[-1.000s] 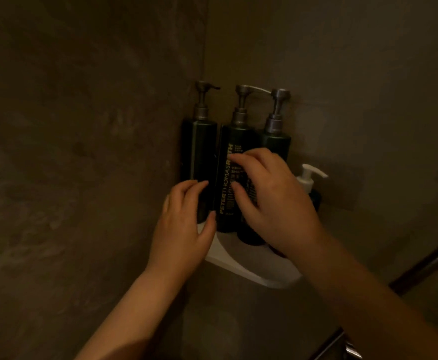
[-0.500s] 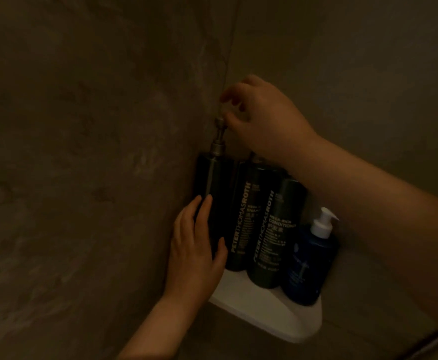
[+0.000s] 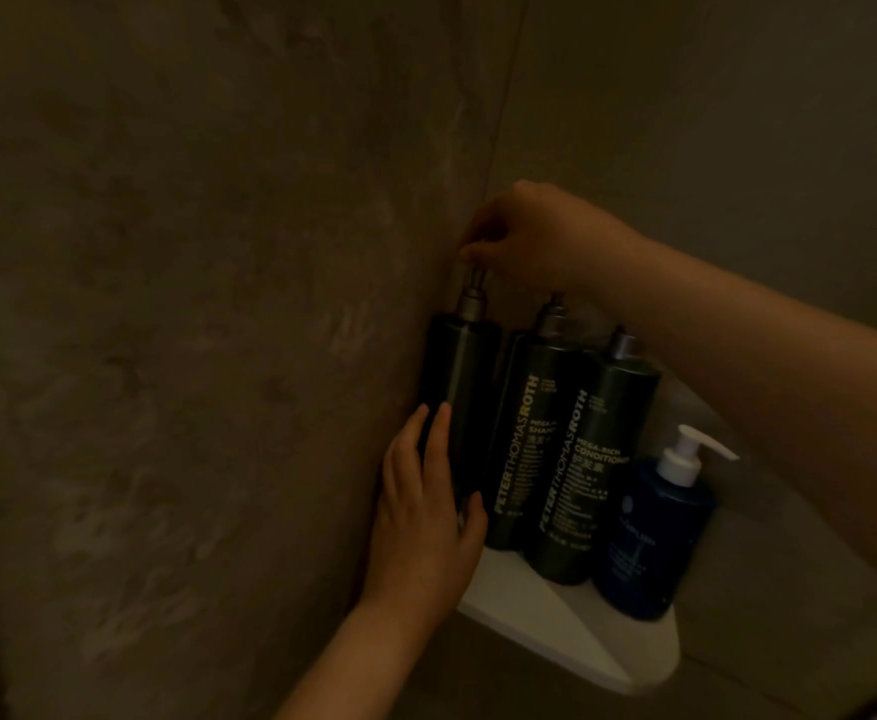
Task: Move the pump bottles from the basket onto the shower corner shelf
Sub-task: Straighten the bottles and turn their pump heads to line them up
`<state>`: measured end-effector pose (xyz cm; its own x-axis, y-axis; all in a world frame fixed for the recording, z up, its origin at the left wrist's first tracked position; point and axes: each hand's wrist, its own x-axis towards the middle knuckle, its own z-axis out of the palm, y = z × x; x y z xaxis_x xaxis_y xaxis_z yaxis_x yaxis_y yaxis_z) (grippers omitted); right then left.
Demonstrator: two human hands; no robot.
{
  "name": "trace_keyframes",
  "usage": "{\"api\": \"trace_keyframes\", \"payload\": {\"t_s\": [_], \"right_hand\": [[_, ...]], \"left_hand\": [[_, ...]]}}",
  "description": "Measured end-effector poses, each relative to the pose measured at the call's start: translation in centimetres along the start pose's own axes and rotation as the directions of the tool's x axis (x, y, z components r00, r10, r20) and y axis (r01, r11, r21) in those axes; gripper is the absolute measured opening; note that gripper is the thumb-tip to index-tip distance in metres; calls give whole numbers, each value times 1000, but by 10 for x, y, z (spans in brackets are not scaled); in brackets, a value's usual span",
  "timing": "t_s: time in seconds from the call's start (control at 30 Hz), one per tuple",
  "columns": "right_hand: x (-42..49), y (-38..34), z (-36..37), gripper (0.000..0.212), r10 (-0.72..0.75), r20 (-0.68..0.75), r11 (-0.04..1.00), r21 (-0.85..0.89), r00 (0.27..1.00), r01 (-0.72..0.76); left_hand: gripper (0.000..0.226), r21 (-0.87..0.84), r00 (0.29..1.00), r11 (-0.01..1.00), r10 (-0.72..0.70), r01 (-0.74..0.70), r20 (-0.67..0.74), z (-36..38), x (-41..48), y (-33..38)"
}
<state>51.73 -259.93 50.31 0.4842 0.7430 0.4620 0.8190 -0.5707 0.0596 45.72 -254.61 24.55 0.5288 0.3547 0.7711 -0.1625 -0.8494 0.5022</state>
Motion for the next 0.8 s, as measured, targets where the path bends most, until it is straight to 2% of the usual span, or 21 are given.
{"api": "trace_keyframes", "payload": {"t_s": [0.27,0.4,0.63,0.8], "right_hand": [[-13,-4,-16,22,-12,54,997,75,998,8],[-25,-4,-23,19,-23,76,994,105,997,15],[-47,-1,-31,17,-48,127,989,144,991,30],[-56,0,-38,20,-67,141,986,163,988,44]], "left_hand": [[84,-23,1000,1000,12,-13,-12,-8,-14,4],[88,-74,1000,997,12,-13,-19,-15,-18,6],[88,-325,997,942,-72,79,35,-18,-29,10],[83,-496,976,843,-145,209,164,-18,-30,12]]}}
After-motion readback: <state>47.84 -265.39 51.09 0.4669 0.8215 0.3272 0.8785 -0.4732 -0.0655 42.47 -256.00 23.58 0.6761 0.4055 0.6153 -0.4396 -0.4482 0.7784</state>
